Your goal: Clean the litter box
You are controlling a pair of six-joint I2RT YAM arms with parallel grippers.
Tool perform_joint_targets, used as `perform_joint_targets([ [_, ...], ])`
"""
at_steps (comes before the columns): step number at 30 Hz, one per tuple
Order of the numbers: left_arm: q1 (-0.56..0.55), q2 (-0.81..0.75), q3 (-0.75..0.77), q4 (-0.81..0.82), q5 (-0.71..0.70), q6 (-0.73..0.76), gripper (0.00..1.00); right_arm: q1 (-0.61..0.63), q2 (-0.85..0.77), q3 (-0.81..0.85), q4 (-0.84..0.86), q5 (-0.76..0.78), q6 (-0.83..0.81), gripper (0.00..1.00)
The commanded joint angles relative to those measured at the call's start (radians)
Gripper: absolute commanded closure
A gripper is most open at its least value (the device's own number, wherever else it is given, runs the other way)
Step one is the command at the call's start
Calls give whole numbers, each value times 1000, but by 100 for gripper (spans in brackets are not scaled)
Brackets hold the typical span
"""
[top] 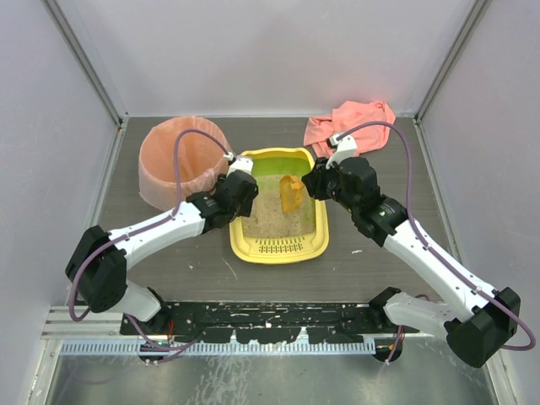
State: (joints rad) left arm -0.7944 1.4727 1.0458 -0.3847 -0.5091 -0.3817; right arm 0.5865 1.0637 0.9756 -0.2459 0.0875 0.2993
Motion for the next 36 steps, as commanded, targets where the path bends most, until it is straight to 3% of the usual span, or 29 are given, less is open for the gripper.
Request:
perform_joint_targets([
  [1, 21, 11, 42, 102, 59, 50, 47, -6, -40, 0, 67, -12, 12, 99],
  [12, 33, 25, 34, 123, 123, 124, 75, -13, -72, -31, 64, -10, 19, 99],
  [25, 33, 37, 36, 191, 267, 184, 99, -14, -114, -71, 33, 23, 89, 99],
  [32, 29, 33, 35, 239, 357, 196, 97, -13, -65, -63, 51, 68, 145, 99],
  [35, 29, 8, 28, 239, 359, 188, 81, -13, -13, -48, 66, 93, 162, 99],
  [36, 28, -6, 25, 236, 349, 183, 67, -13, 7, -36, 66, 104, 168, 99],
])
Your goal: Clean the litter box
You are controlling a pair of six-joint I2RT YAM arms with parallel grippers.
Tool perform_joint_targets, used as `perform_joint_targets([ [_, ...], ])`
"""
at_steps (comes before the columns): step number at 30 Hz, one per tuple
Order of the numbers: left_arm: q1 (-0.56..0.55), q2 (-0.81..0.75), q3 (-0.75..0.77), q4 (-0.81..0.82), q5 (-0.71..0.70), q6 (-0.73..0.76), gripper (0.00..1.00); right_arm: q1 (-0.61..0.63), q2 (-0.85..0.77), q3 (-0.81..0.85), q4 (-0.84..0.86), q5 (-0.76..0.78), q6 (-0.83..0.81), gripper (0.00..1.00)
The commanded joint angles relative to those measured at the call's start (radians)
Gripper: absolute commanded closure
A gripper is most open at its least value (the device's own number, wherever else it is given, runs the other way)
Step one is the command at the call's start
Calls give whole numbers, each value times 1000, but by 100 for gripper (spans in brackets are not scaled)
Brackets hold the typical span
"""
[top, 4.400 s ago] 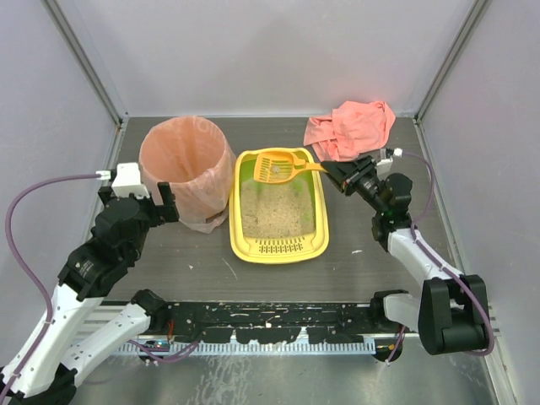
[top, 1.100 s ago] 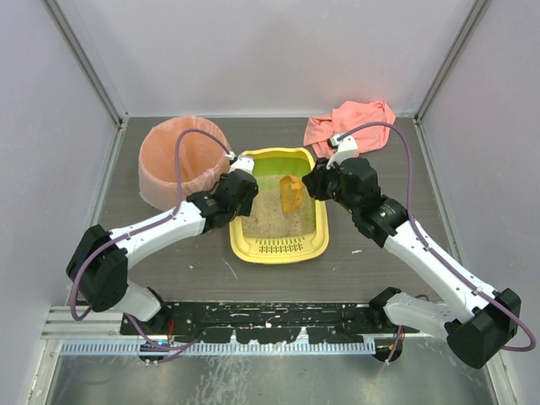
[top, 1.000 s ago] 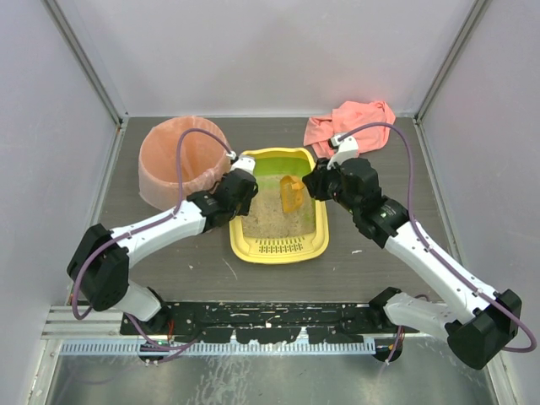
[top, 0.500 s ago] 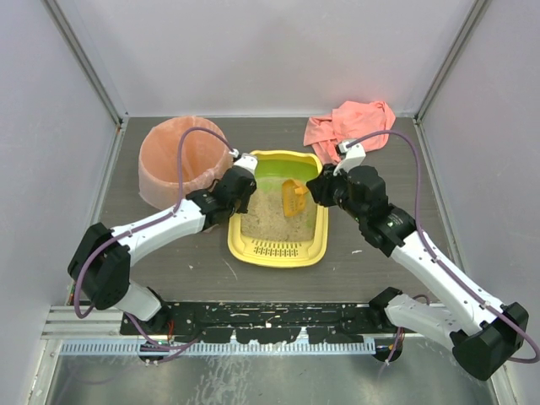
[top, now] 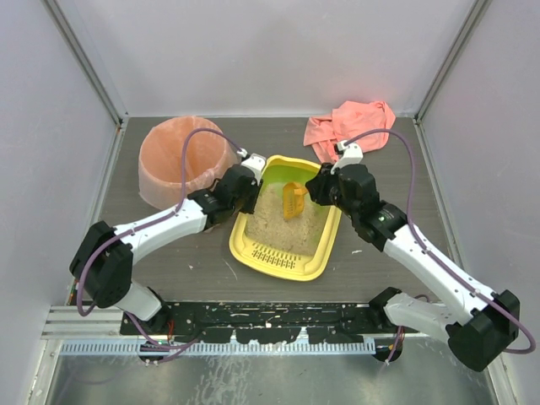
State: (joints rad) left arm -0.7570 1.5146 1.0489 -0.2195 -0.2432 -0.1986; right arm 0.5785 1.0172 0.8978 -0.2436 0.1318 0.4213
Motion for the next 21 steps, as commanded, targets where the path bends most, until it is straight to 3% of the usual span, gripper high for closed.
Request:
perform_joint_targets([
  [1, -9, -64, 17, 64, 68, -9, 60, -5, 71, 53, 65, 72, 63, 99],
  [3, -10, -101, 10, 45, 31, -17, 48, -5, 99, 73, 69, 77, 94, 99],
  [6, -7, -164, -16, 16, -4, -27, 42, -5, 123, 92, 66, 77, 165, 99],
  [13, -8, -238, -124, -7, 14, -66, 44, 81, 147, 86, -2, 226, 323, 99],
  [21, -9, -272, -214, 27, 95, -94, 56, 136, 246, 163, -141, 293, 364, 99],
])
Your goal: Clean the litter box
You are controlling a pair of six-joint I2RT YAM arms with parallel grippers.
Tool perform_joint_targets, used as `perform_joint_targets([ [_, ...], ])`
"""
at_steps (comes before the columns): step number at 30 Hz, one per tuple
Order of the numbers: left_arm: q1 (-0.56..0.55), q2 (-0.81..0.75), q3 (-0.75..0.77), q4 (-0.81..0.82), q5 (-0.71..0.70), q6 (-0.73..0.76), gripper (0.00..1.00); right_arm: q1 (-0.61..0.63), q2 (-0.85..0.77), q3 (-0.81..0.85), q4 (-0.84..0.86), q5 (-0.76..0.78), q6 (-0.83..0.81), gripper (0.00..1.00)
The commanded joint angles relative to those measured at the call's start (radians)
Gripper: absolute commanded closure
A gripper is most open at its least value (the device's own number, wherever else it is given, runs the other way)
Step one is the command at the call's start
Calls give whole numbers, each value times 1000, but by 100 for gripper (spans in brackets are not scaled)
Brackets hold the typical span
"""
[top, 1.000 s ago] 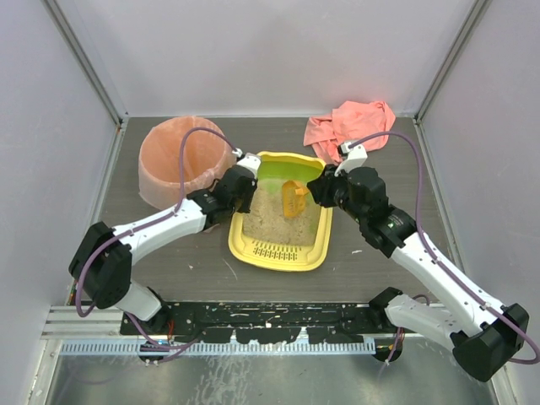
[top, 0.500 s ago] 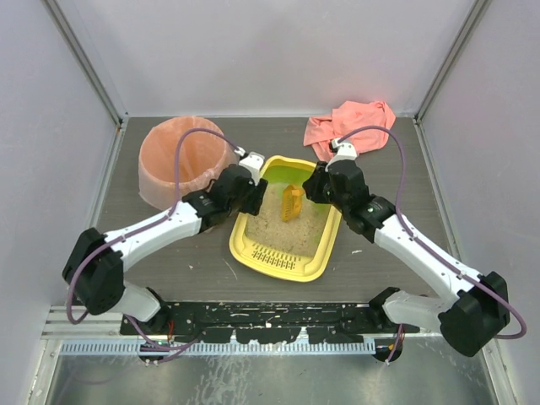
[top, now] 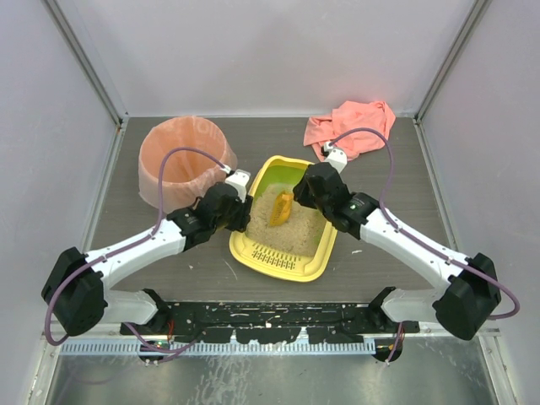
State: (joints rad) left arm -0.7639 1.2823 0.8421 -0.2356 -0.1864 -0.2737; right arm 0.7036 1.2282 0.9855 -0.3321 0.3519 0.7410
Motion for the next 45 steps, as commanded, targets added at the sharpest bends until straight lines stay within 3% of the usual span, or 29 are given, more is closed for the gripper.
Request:
perform_joint_targets([
  [1, -3, -39, -13, 48, 46, -20, 57, 16, 49, 79, -64, 81, 44, 99],
  [11, -34, -20, -26, 72, 82, -16, 74, 19, 117, -49, 56, -77, 139, 99],
  [20, -46, 12, -11, 74, 82, -10, 78, 18, 68, -263, 375, -193, 323, 99],
  [26, -49, -4, -7, 62, 56, -12, 78, 20, 9, -342, 472, -148, 392, 99],
  [31, -48, -64, 5, 28, -2, -15, 67, 17, -108, -383, 446, -37, 390, 100],
  [36, -47, -98, 38, -11, -44, -13, 47, 15, -177, -421, 458, -7, 397, 100],
  [45, -46, -181, 86, -82, -81, -10, 33, 9, -257, -470, 504, 4, 400, 99],
])
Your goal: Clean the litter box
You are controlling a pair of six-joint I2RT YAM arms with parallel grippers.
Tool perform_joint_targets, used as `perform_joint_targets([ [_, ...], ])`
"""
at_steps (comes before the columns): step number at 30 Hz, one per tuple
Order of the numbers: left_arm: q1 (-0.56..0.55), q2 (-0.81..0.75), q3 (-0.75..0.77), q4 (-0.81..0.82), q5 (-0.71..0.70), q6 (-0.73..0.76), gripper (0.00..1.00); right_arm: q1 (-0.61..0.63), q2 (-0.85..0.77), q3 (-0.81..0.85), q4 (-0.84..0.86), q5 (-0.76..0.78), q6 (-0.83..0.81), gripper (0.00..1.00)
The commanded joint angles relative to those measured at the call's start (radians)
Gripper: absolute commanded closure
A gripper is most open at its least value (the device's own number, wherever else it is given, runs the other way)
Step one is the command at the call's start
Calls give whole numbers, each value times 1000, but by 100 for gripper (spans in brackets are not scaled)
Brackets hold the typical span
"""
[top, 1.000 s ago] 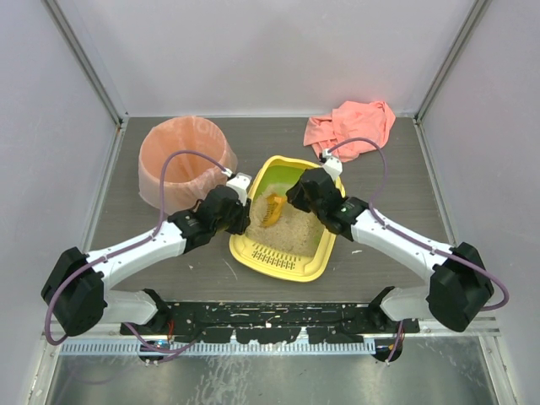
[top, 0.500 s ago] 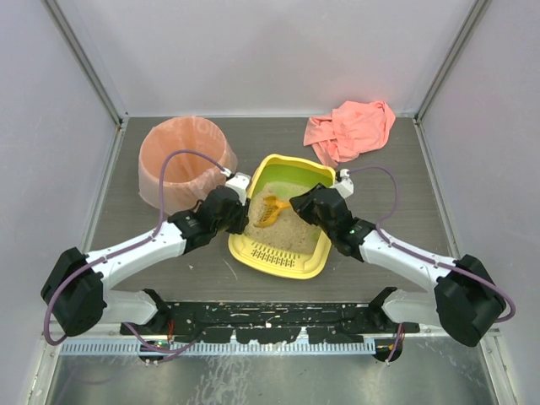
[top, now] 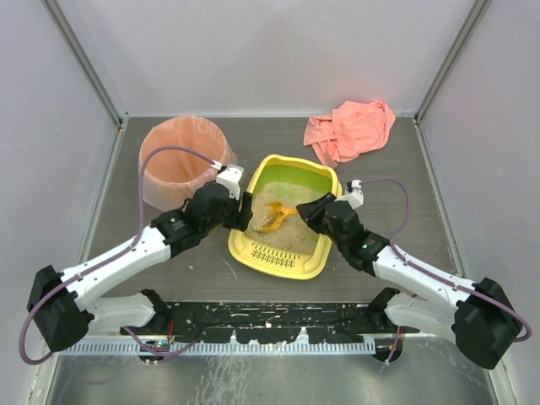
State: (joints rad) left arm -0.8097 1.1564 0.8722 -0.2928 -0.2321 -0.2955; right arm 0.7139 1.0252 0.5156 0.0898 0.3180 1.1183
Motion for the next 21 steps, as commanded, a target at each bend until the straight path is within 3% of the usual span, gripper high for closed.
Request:
perform_joint_targets([
  [1, 0, -68, 62, -35, -37, 11, 32, -2, -66, -2, 82, 39, 21, 99],
  [16, 1, -285, 159, -218, -137, 58, 24, -39, -379, -84, 19, 43, -38, 100],
  [19, 0, -312, 168, -245, -162, 71, 24, -93, -437, -113, 12, -14, -44, 99],
  [21, 1, -324, 175, -258, -176, 80, 23, -169, -459, -128, 14, -131, -43, 100],
])
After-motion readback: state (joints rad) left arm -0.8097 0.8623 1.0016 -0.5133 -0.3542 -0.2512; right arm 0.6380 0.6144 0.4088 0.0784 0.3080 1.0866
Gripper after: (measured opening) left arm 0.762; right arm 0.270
